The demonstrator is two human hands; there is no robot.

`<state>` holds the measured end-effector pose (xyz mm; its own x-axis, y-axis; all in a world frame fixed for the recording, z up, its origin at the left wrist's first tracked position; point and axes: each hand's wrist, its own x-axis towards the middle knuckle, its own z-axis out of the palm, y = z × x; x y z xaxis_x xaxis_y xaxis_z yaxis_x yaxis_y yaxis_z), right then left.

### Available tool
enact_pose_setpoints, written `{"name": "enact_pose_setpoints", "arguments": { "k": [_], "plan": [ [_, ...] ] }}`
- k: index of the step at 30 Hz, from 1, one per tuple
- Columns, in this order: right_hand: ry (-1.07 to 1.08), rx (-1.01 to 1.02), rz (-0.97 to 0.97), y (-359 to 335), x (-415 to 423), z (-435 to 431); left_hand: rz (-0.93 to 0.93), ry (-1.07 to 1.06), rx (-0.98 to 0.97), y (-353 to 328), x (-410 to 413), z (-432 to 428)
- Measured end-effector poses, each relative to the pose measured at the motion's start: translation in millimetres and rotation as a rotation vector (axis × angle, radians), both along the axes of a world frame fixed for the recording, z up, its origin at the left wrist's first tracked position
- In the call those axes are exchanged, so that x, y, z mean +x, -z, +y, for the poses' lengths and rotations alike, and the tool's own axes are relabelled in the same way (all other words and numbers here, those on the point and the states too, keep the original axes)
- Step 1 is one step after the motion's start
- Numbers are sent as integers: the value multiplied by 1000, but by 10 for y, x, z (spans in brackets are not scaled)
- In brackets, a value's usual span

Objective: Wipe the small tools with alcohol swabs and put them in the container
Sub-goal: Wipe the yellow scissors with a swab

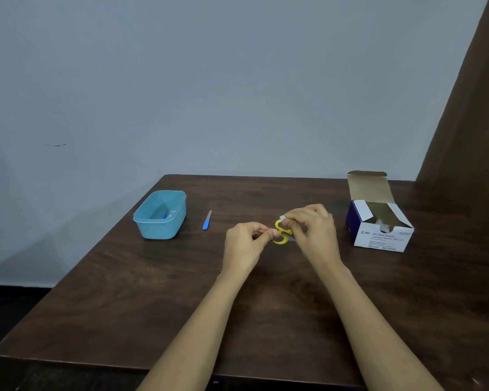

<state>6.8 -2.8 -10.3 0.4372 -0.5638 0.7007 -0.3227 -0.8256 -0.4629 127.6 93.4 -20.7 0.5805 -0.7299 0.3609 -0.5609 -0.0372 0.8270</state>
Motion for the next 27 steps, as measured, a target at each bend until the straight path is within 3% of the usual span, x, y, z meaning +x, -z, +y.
{"name": "enact_pose_setpoints", "arguments": {
  "k": [4, 6, 9, 12, 14, 21, 24, 27],
  "plan": [
    [-24, 14, 7, 28, 26, -20, 35, 10, -3, 7, -12, -2],
    [-32, 62, -95, 14, 27, -13, 113, 19, -40, 10, -19, -10],
    [-1, 281, -366, -25, -23, -23, 332, -18, -109, 9, -3, -26],
    [-105, 621, -636, -54, -63, -22, 512, -45, -137, -14, -17, -18],
    [-143, 805, -729, -62, -61, -9, 594, -37, -158, -44, -36, -7],
    [-47, 1101, -761, -12, 14, 0, 687, -31, -138, -53, -50, 2],
    [-17, 1133, -839, 8, 25, -19, 737, -51, -166, -55, -44, -9],
    [-41, 1108, -724, 54, 63, 25, 805, -35, -172, -47, -45, -10]
  ]
}}
